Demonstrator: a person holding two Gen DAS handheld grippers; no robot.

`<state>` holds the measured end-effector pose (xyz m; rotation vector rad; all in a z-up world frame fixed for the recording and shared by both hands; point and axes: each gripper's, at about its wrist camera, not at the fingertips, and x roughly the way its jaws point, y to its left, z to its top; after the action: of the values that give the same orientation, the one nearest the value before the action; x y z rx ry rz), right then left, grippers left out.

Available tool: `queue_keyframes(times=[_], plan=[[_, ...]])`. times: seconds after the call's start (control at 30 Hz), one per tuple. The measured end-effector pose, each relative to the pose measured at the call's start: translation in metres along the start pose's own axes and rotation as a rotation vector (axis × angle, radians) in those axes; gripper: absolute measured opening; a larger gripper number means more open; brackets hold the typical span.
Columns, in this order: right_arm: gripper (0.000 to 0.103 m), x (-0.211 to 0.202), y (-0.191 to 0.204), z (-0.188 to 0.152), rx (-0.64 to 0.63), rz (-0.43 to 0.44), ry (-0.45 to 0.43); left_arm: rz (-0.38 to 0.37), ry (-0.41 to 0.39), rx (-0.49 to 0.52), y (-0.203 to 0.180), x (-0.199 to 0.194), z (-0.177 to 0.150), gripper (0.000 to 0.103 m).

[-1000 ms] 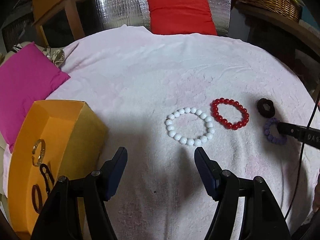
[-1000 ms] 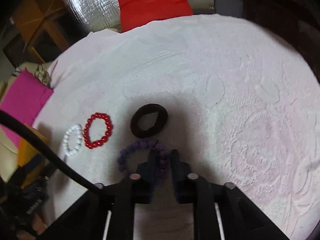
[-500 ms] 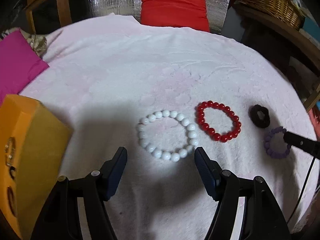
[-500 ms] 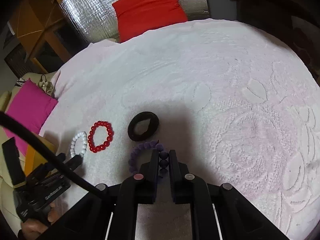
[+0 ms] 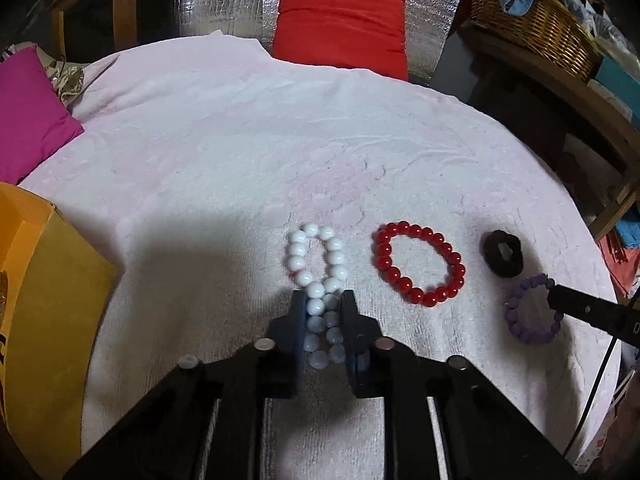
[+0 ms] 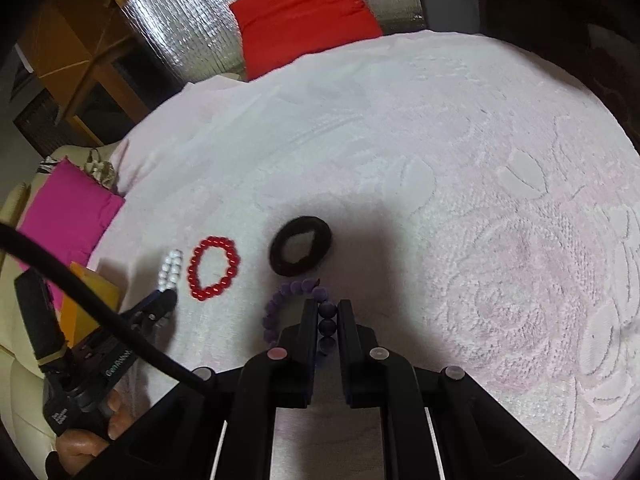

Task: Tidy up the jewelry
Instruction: 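Grasp the white bead bracelet with the left tool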

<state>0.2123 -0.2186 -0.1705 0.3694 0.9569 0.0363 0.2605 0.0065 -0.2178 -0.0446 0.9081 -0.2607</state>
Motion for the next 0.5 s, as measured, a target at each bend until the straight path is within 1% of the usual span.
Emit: queue_keyframes(times=[0.03, 0.23, 0.5], plan=[[0.011, 0.000, 0.001, 0.001, -0.002, 0.010, -0.004, -0.004, -0.006, 0.000, 0.000, -0.002, 0.000, 0.010], [0.011, -0.009, 0.007, 0.001, 0.006, 0.096, -0.040, -0.039, -0.027, 0.010, -0.001, -0.016, -0.002, 0.010], [0.011, -0.026, 0.022, 0.002, -0.008, 0.185, -0.137, -0.094, -0.076, 0.017, -0.003, -0.043, -0.003, 0.010]])
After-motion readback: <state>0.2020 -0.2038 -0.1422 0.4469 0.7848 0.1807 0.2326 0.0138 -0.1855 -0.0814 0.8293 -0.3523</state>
